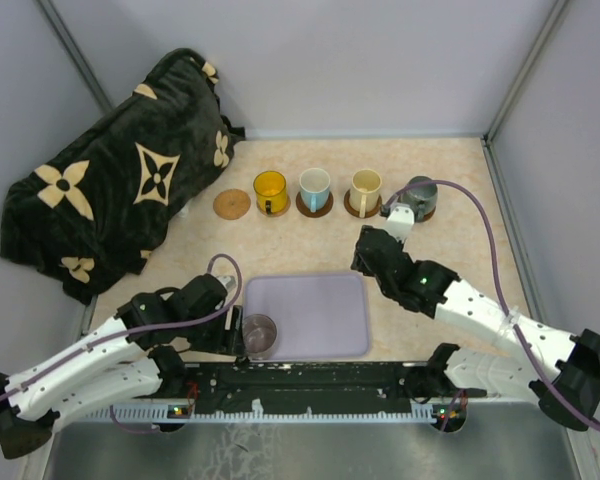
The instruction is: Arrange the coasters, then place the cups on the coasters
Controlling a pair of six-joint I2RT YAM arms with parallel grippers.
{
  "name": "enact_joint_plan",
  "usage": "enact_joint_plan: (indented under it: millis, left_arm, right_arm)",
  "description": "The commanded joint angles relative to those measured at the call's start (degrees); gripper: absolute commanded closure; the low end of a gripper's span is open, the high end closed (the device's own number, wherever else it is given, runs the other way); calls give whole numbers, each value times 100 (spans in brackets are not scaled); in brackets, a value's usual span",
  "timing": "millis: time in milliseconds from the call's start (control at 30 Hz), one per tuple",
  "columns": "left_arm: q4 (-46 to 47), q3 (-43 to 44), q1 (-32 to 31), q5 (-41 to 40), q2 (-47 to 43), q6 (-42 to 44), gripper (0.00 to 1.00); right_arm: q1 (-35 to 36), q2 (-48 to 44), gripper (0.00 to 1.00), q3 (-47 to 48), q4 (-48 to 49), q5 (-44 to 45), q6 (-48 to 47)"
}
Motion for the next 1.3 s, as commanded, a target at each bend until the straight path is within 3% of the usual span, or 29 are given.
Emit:
enact_joint_plan:
  millis: [0,633,800,1000,1267]
  left_arm:
    - [240,-229,-40,51,-155,-60,27]
    - [850,-502,-163,188,671,-48,30]
    - [1142,-590,-198,132,742,-165,37]
    - [1531,-670,-289,-81,861,-263,57]
    - [1914,-612,-348,-497,1188,-257,58]
  right_arm:
    - [-48,-215,52,90,57,119,-9]
    - [-52,-45,52,232,214,139,-164]
    - [-51,-22,51,193,233,163,-194]
    - [-53,20,51,180,312,123,-235]
    - [-52,22,51,108,398,19,-242]
